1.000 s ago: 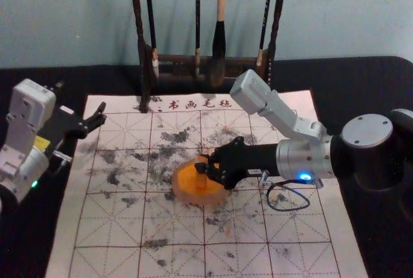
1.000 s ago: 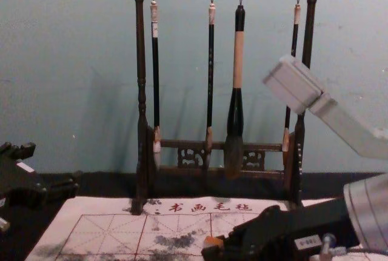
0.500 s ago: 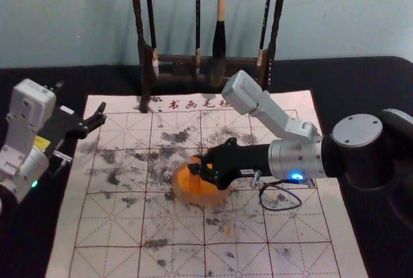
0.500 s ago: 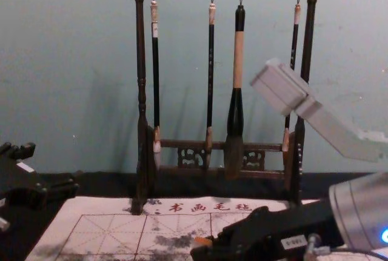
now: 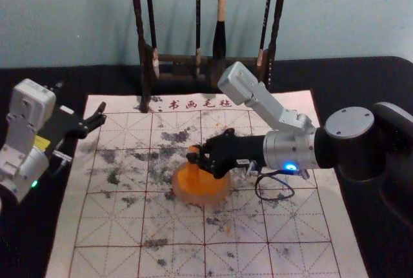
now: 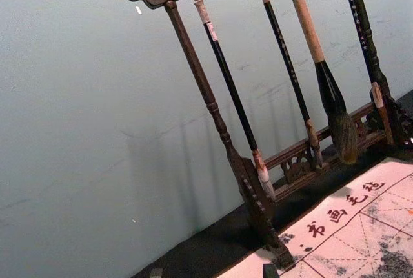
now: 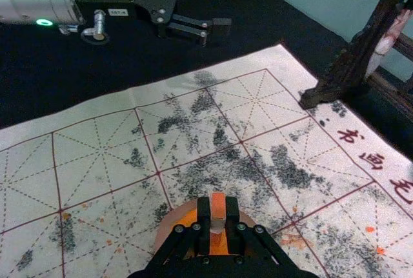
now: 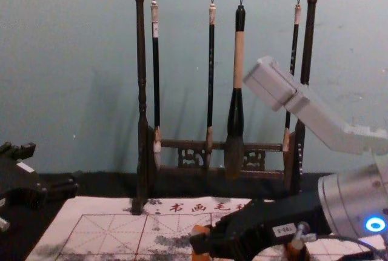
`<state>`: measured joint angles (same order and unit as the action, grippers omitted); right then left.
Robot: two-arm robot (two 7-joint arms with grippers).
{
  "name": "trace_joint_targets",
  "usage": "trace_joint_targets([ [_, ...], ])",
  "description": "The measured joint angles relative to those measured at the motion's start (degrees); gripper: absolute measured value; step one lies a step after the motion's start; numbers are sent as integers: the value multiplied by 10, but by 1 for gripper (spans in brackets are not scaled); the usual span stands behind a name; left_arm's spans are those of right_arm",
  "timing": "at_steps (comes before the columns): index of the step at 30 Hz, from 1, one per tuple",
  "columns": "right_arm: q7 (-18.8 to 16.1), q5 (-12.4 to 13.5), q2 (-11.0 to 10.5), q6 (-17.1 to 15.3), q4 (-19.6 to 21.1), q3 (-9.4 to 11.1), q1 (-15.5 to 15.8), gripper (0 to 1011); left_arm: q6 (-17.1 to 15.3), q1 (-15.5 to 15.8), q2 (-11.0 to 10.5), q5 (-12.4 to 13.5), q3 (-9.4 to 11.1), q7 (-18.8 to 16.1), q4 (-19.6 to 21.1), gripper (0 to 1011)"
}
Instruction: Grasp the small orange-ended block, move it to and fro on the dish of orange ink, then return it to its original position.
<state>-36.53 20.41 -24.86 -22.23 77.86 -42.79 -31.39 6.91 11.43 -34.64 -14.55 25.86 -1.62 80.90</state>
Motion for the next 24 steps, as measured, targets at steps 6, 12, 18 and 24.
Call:
trace_joint_targets([
  [6, 5, -4, 1, -3, -4, 4, -2, 108, 0, 0, 0, 0, 0, 0, 0, 1001],
  [12, 9, -7, -3, -5, -2, 9, -1, 108, 0, 0, 0, 0, 0, 0, 0, 1001],
  [18, 13, -8, -8, -8, 5, 16, 4, 108, 0, 0, 0, 0, 0, 0, 0, 1001],
  [24, 16, -8, -10, -9, 13, 21, 9, 108, 0, 0, 0, 0, 0, 0, 0, 1001],
])
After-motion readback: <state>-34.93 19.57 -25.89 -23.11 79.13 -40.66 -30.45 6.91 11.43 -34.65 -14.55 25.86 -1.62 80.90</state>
